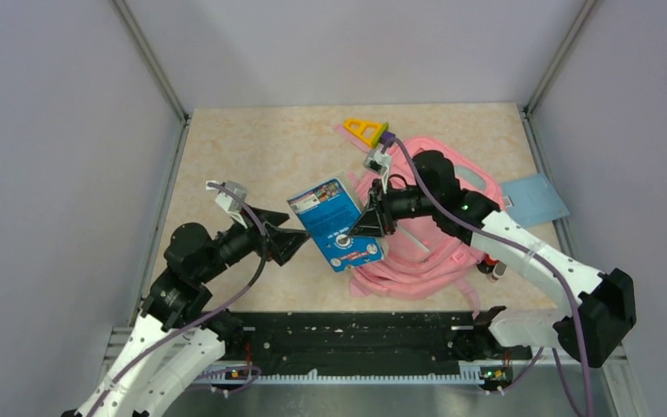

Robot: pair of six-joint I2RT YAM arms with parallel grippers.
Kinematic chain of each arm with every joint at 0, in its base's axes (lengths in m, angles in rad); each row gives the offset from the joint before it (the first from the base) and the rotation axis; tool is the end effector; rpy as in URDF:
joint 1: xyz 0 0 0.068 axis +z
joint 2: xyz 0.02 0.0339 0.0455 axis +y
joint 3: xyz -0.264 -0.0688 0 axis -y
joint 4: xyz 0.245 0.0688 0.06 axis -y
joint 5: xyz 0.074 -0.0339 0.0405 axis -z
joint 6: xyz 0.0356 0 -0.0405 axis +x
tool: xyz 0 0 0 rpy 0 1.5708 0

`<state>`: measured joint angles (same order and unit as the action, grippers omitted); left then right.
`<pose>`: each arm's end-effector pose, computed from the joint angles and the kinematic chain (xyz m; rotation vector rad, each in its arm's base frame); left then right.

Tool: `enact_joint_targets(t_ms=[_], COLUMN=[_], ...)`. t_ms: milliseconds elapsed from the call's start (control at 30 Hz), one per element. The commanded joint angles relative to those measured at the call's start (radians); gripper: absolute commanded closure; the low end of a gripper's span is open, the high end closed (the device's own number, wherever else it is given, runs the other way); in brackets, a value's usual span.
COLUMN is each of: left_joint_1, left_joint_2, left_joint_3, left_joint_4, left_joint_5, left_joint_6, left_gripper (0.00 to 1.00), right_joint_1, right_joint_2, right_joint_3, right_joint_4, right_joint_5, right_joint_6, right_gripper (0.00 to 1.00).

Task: Pack the student bag
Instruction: Adjust the book.

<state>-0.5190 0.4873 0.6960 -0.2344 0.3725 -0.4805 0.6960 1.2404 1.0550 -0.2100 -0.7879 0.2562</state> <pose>0.0987 -0.0713 0.3438 0.3396 1.6678 -1.0587 0.1969 0.1974 0.3389 -0.9920 1.8595 1.3706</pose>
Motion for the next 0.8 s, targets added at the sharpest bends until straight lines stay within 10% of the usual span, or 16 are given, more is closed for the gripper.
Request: enact_joint_targets(t_ms=[0, 667, 767], left_joint_1=[-0.001, -0.001, -0.001], left_joint_2=[0.019, 0.299, 0.302], left_joint_3=[0.139, 0.234, 0.193], left_joint_4=[-0.197, -0.273, -0.191], left_joint_5=[-0.100, 0.425, 0.527], left_joint_6=[0.159, 0.306, 0.253], left_gripper=[0.06, 0.02, 0.27], right_joint_1=[-0.007, 0.190, 0.197], right_joint_2=[-0.089, 0.016, 0.038], right_joint_3=[0.077, 0.161, 0.182], right_joint_4=[-0.175, -0.319, -0.340], right_joint_5=[0.056, -0.111, -0.106], right_joint_6=[-0.172, -0.311, -0.326], right_gripper=[1.00, 1.00, 1.00])
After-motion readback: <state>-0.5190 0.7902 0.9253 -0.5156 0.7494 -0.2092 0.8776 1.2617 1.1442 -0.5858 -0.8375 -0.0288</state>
